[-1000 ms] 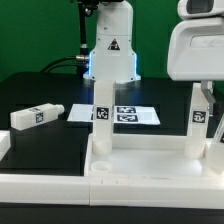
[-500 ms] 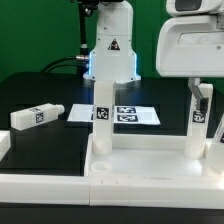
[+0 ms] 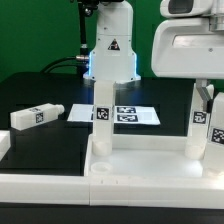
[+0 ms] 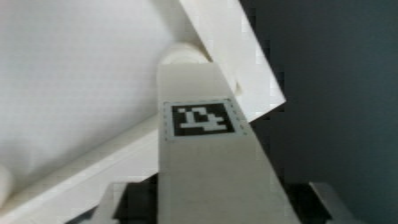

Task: Assemble desk

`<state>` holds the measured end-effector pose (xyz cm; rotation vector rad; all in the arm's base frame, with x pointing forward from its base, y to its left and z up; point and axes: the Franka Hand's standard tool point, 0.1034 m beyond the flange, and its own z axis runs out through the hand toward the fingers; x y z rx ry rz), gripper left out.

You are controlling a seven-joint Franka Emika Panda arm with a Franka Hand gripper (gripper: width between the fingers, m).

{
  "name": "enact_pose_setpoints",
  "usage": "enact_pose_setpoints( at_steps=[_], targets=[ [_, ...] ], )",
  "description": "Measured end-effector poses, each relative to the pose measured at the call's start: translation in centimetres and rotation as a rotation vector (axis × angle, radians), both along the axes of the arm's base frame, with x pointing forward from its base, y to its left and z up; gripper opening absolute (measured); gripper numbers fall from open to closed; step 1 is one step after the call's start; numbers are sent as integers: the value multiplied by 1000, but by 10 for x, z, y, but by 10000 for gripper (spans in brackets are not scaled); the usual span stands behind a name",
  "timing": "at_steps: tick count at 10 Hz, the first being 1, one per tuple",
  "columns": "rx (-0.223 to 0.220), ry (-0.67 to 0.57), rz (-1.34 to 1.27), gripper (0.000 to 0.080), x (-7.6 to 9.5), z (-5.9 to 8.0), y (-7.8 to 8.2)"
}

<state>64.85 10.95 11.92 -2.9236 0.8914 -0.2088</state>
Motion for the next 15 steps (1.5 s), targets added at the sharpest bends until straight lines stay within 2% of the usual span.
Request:
enact_pose_setpoints(
  at_steps=[3, 6, 7, 8, 10, 12, 13, 14, 15],
  targets=[
    [35, 4, -269, 300, -2, -2, -5],
    [130, 31, -786, 300, -5, -3, -5],
    [193, 49, -1004, 300, -7, -4, -1],
    [225, 62, -1107, 300, -7, -4, 3],
    [253, 87, -1259, 300, -5, -3, 9],
    [247, 85, -1225, 300, -5, -4, 8],
    [227, 78, -1129, 390, -6, -3, 7],
    [198, 69, -960, 530, -7, -2, 6],
    [160, 58, -738, 611, -9, -3, 8]
  ],
)
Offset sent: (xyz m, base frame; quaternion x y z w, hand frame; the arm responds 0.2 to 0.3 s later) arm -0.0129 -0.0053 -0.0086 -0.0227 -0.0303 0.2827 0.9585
